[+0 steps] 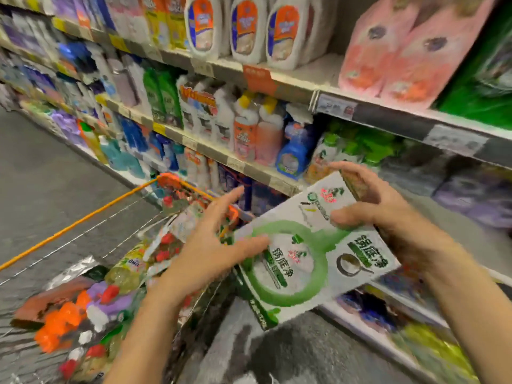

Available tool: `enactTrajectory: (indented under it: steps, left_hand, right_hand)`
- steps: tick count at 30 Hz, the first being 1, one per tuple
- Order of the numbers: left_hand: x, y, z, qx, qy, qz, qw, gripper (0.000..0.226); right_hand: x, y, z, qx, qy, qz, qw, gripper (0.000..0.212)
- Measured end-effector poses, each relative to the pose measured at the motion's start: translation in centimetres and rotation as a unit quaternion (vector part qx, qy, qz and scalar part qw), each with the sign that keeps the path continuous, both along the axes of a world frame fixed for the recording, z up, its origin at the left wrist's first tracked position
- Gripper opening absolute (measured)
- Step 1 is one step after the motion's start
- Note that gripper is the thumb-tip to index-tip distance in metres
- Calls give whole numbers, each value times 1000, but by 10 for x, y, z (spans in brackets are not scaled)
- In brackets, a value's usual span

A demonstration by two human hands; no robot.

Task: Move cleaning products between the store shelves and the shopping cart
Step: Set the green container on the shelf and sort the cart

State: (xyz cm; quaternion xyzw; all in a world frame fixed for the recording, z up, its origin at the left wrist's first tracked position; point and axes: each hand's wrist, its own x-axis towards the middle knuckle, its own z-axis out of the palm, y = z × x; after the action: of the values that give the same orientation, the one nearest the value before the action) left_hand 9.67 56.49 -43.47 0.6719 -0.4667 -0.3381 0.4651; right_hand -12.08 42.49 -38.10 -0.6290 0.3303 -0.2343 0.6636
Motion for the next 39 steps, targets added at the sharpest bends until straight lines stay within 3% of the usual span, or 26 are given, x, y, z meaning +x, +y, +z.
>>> enactTrajectory:
  steps: [3, 5, 8, 11, 13, 17, 19, 24, 28, 34, 39]
  left_hand:
    - [-36, -35, 6, 60, 80, -197, 975, 77]
    - [-65, -44, 5, 90, 158, -265, 947, 62]
    - [-106, -41, -12, 77, 246, -213, 942, 66]
    - [-139, -38, -28, 64, 302, -144, 940, 75]
    - [-157, -38, -29, 51, 329, -129, 934, 79]
    - [-188, -42, -15, 31, 296, -137, 945, 72]
    - [-206, -44, -8, 28, 296, -139, 945, 67]
    - [-258, -50, 11, -10, 293, -155, 943, 59]
    - [-303, -65, 34, -29, 276, -212, 937, 55]
    - [-357, -88, 60, -59, 264, -279, 921, 33]
    - [-390, -113, 80, -55, 269, -332, 902, 57]
  right_hand:
    - [-37, -12, 15, -27, 59, 46, 997, 86]
    - [-53, -16, 18, -35, 103, 60, 992, 85]
    - [-76, -25, 17, -61, 130, 24, 989, 80]
    - [-110, -25, 10, -34, 65, -71, 995, 57]
    - [-139, -13, -8, -25, 36, -110, 993, 68]
    - [-170, 41, -42, 7, -76, -129, 989, 112]
    - [-180, 59, -46, 11, -120, -178, 977, 117]
    - [-223, 79, -38, -28, -144, -292, 945, 90]
    - [-264, 80, -21, -59, -176, -336, 923, 96]
    - [-314, 76, 9, -92, -198, -362, 906, 89]
    - [-342, 65, 28, -115, -235, -389, 883, 82]
